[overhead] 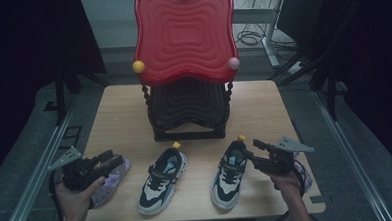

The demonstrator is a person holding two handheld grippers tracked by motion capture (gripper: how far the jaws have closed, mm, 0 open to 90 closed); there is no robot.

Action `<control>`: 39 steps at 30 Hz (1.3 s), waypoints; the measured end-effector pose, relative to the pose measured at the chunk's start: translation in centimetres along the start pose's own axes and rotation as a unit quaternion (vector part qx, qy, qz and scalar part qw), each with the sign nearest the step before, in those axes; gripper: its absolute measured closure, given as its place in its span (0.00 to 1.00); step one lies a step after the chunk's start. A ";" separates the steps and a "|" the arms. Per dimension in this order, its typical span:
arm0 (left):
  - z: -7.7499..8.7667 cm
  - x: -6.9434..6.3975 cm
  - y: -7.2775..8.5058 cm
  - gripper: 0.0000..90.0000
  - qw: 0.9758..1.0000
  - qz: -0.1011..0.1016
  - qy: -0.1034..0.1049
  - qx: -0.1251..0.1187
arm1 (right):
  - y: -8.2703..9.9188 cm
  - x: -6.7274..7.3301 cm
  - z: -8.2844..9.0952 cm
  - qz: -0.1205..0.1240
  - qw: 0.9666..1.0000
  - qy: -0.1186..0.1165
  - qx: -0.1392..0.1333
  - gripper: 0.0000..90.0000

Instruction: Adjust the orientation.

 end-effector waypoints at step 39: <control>-0.9 -1.4 -0.1 0.94 0.997 -0.041 -0.003 0.065 | 0.2 -1.4 1.8 -0.011 1.000 0.027 -0.003 0.46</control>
Point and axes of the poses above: each handheld gripper's, and its own axes: z roughly backward along the jaws, y roughly out of its underside, x roughly to its left, the point moved 7 cm from there along -z, roughly forward along the jaws, and after that the axes turned 8 degrees about -z, right-handed, at the moved point
